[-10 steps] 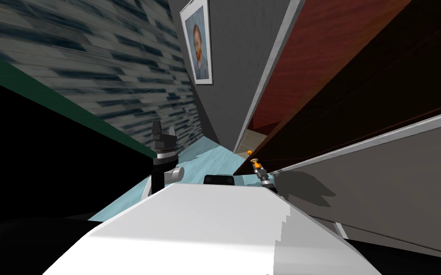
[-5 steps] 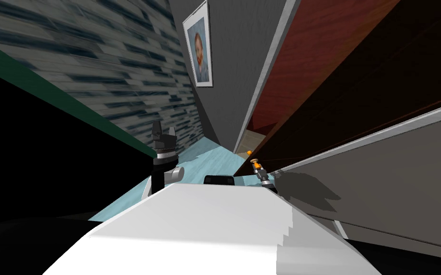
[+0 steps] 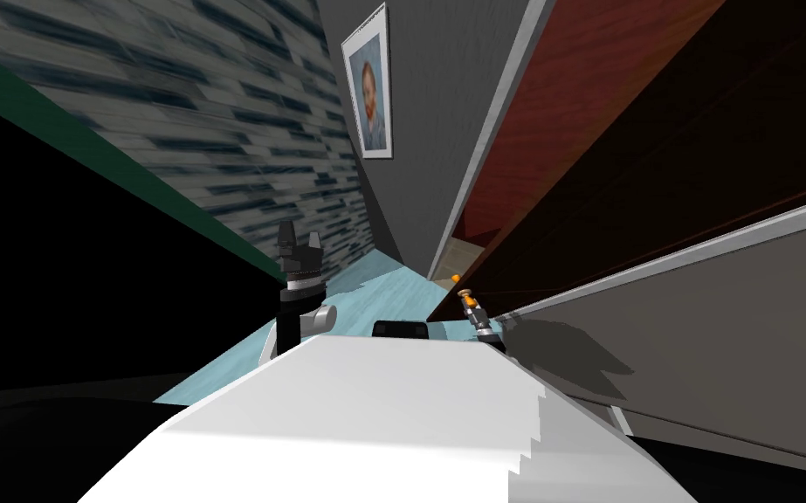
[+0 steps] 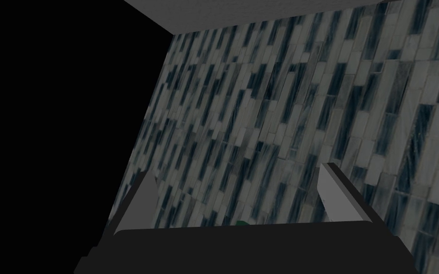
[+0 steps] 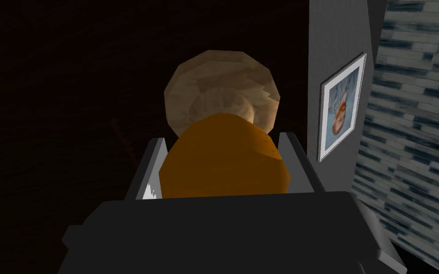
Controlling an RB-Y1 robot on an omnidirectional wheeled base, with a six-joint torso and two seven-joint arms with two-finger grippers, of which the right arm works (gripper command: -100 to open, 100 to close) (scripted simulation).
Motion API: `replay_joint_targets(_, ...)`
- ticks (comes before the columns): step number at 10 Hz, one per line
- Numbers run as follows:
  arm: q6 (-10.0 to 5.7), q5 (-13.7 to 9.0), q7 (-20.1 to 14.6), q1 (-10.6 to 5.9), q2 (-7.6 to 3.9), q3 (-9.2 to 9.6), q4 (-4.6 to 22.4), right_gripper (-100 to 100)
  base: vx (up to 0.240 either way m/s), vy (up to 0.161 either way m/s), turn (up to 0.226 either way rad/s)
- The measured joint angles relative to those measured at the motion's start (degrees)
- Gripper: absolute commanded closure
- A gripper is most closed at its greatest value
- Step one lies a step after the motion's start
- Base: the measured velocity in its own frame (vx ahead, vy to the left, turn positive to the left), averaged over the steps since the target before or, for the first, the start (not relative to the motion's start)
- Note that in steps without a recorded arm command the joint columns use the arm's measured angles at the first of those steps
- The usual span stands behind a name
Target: Pull the door open
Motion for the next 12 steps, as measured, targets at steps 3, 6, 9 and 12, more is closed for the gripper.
replay_joint_targets(3, 0.73, -1.94, -4.32, -0.08, 0.06, 1.29, -0.45, 100, -0.045, -0.022, 0.051)
replay_joint_targets(6, 1.24, -3.92, -8.18, -0.28, -0.07, 2.44, -0.42, 100, -0.046, -0.02, 0.058)
replay_joint_targets(9, 1.86, -6.13, -12.27, -0.61, -0.3, 3.68, -0.33, 100, -0.049, -0.025, 0.064)
replay_joint_targets(12, 2.59, -8.63, -16.69, -0.82, -0.45, 5.12, -0.48, 100, -0.055, -0.023, 0.07)
